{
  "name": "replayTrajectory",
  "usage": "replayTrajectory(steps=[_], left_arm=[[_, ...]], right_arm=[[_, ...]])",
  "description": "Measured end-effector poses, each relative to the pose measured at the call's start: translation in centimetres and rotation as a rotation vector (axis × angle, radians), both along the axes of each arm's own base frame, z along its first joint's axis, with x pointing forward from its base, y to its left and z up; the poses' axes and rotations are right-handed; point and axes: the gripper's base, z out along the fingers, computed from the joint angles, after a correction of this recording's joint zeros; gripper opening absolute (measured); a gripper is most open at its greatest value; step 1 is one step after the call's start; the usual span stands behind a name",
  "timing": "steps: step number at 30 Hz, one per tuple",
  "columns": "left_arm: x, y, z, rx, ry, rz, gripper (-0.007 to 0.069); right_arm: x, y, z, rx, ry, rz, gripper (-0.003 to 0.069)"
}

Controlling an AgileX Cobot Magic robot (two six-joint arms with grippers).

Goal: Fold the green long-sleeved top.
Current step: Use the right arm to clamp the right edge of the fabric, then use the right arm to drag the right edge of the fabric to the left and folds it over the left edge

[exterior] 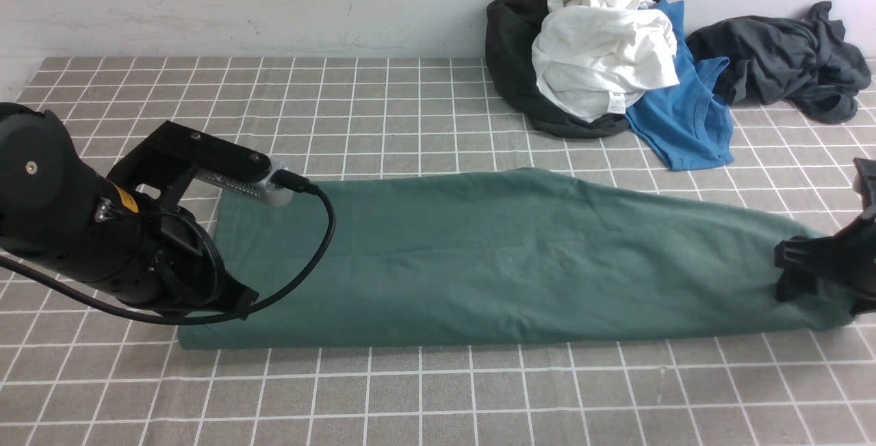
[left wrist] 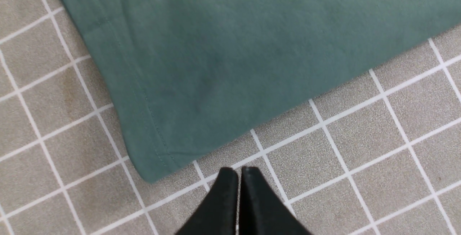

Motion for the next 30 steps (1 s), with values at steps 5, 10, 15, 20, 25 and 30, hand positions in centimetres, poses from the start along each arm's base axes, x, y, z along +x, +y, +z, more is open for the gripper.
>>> replayTrajectory(steps=[5, 10, 15, 20, 25, 30], left_arm=[[-0.1, 0.0, -0.1, 0.002, 0.016, -0.003, -0.0008], [-0.1, 0.0, -0.1, 0.002, 0.016, -0.003, -0.0008], [-0.2, 0.0, -0.1, 0.004, 0.024, -0.004, -0.0008], [-1.2, 0.2, 1.0, -0.001, 0.016, -0.011, -0.0008], [-3.3, 0.6, 3.8, -0.02, -0.072, -0.016, -0.0008], [-7.2, 1.5, 7.9, -0.054, -0.236, -0.02, -0.0008]], right_arm=[[0.0, -0.1, 0.0, -0.01, -0.003, 0.01, 0.0459], [-0.3, -0.3, 1.7, -0.064, -0.026, 0.053, 0.02], [-1.1, -0.9, 5.4, -0.181, -0.104, 0.098, 0.001], [-2.7, -2.0, 10.3, -0.322, -0.211, 0.055, 0.0004], [-4.4, -1.0, 15.9, -0.376, -0.373, 0.028, 0.0005], [-4.7, 6.6, 24.0, -0.334, -0.635, 0.261, 0.0005]])
